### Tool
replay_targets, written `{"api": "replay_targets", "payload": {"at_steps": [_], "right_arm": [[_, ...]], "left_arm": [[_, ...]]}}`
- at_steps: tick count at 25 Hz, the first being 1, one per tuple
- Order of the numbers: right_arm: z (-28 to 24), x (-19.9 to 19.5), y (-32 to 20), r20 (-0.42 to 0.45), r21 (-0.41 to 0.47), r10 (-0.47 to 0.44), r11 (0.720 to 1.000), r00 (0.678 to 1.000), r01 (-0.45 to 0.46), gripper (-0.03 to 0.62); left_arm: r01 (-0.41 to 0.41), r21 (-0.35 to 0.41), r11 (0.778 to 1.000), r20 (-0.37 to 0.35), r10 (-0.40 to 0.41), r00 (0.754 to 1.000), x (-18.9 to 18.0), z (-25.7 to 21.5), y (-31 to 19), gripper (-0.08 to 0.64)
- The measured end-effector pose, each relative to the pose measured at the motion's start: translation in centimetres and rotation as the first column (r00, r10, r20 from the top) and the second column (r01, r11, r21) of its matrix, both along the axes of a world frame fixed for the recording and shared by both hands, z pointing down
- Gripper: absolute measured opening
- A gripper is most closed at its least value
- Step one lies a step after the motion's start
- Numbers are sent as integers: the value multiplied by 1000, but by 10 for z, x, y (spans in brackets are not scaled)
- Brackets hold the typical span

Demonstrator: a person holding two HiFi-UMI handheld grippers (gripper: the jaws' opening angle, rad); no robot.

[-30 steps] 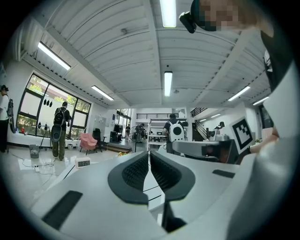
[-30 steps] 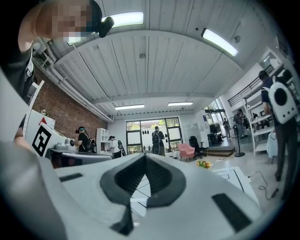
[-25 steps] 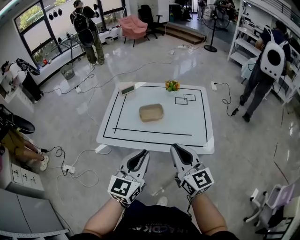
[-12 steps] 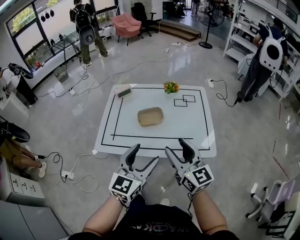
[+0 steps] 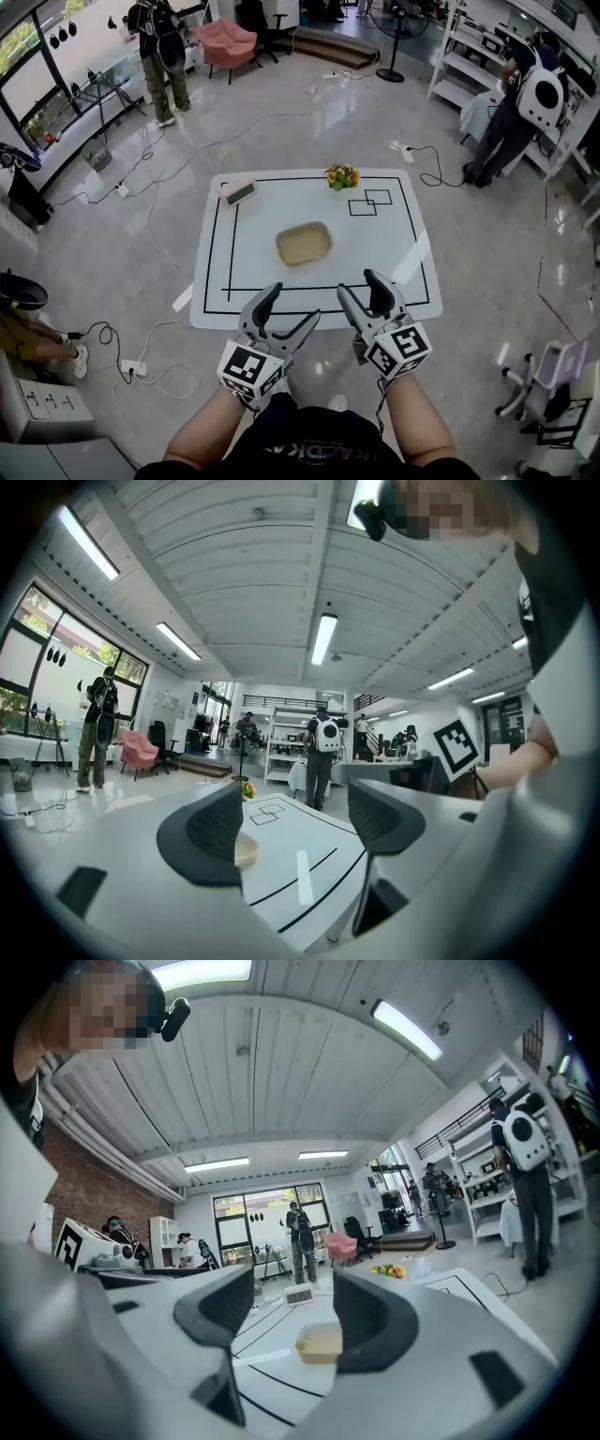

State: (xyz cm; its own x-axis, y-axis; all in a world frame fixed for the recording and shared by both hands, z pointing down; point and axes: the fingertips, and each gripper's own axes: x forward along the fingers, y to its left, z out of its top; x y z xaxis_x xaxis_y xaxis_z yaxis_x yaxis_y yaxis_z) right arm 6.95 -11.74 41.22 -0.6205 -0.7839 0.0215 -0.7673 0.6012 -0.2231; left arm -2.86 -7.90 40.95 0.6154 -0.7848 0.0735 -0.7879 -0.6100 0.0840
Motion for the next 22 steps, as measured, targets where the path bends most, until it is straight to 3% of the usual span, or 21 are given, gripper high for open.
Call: {"api": "replay_targets", "payload": {"at_steps": [11,22], "right_arm": [[11,-32,-41,-25,-61,116,991,993,-117,247],[29,-51,-62,-13,-120,238,964,971,-238,247]], "left_arm": [[-94,-20,995,-55,93,994,-43,7,-48,341],[-222,-20,975,-66,220,973,-66,13,-64,341]]}}
